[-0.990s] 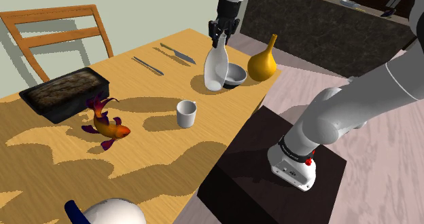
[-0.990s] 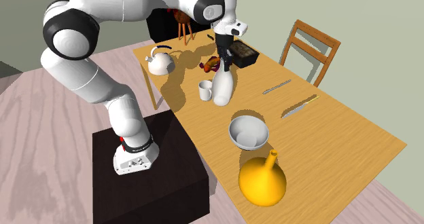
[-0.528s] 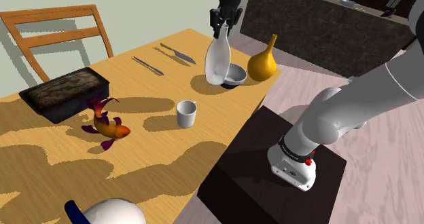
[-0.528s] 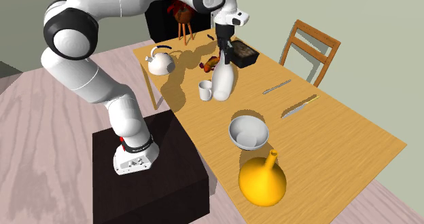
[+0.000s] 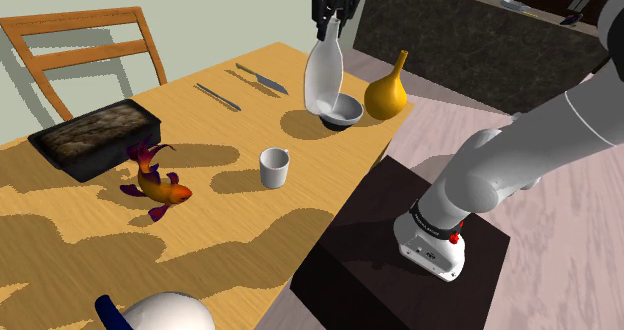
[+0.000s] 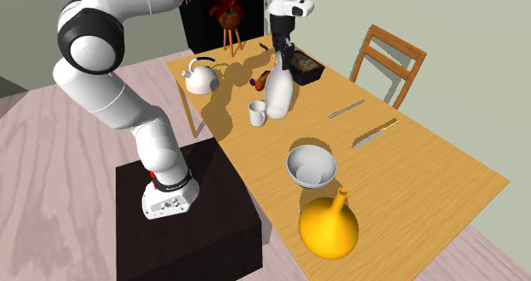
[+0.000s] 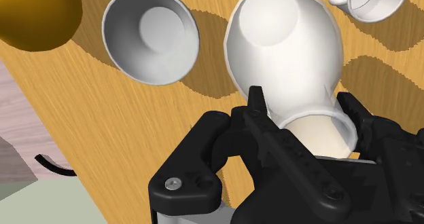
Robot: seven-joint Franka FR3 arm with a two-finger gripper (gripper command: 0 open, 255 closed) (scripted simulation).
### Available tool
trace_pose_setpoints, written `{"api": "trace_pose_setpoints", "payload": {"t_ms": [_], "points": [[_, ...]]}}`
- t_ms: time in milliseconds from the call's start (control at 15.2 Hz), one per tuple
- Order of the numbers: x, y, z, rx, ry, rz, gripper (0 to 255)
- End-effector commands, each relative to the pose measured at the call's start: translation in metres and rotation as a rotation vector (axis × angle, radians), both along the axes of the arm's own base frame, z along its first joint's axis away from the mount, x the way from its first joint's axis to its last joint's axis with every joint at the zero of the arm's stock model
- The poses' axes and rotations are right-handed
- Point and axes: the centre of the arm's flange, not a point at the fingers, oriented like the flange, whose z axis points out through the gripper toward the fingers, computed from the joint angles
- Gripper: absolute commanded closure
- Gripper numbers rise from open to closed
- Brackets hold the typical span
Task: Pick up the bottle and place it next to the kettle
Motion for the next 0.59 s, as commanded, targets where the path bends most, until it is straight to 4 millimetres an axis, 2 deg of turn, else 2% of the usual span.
{"api": "trace_pose_setpoints", "payload": {"t_ms": [0,528], "points": [[0.0,0.0,0.01,0.0,0.0,0.0,255],[0.0,0.0,0.052,0.0,0.0,0.0,255]]}}
